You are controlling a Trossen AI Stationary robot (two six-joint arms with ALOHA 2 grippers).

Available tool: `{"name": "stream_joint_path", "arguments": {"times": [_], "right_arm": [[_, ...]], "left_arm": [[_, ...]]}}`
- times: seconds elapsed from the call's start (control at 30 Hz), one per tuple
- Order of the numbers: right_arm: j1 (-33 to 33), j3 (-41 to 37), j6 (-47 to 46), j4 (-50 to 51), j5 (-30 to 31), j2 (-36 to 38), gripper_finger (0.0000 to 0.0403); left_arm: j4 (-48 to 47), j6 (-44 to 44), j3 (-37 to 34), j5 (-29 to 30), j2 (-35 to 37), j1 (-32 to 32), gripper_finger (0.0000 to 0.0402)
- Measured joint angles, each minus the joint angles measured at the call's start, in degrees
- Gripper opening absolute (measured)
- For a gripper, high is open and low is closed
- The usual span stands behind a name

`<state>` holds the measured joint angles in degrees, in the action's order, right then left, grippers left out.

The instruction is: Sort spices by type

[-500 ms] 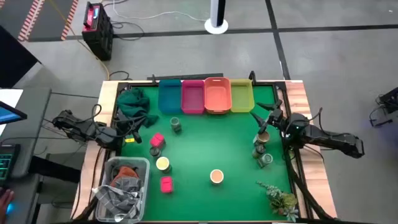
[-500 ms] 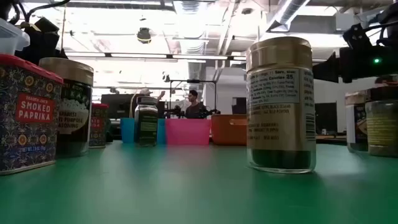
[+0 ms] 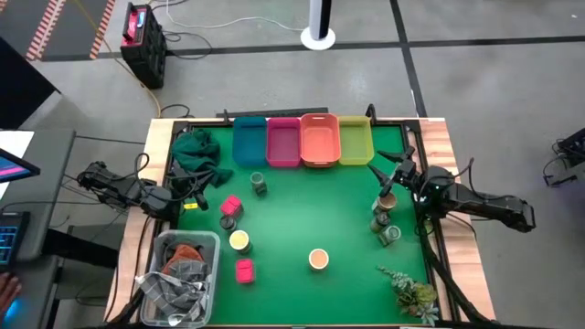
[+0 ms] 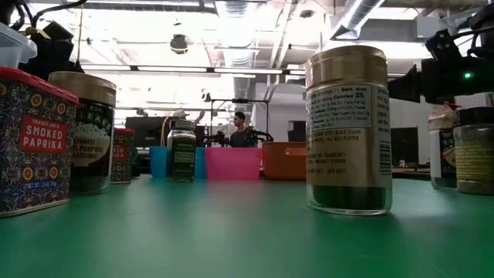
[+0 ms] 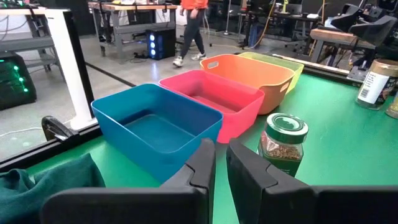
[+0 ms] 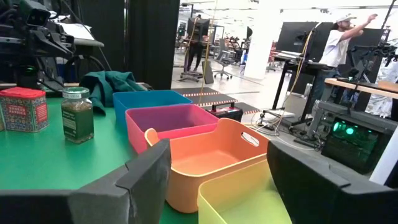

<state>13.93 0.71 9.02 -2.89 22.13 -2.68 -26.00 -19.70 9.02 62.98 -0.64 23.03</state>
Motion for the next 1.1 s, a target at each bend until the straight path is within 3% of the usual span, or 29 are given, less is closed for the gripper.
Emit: {"name": "stream_joint_path", "arguments": {"times": [0.97, 1.1], "right_arm": [[0.0, 0.0, 0.0, 0.0, 0.0, 0.0, 0.0291], [0.0, 0.0, 0.0, 0.0, 0.0, 0.0, 0.0291]], "left_arm": [[0.0, 0.0, 0.0, 0.0, 0.0, 0.0, 0.0032], [4.5, -3.2, -0.3, 3.0, -0.1, 0.0, 0.0032]]}}
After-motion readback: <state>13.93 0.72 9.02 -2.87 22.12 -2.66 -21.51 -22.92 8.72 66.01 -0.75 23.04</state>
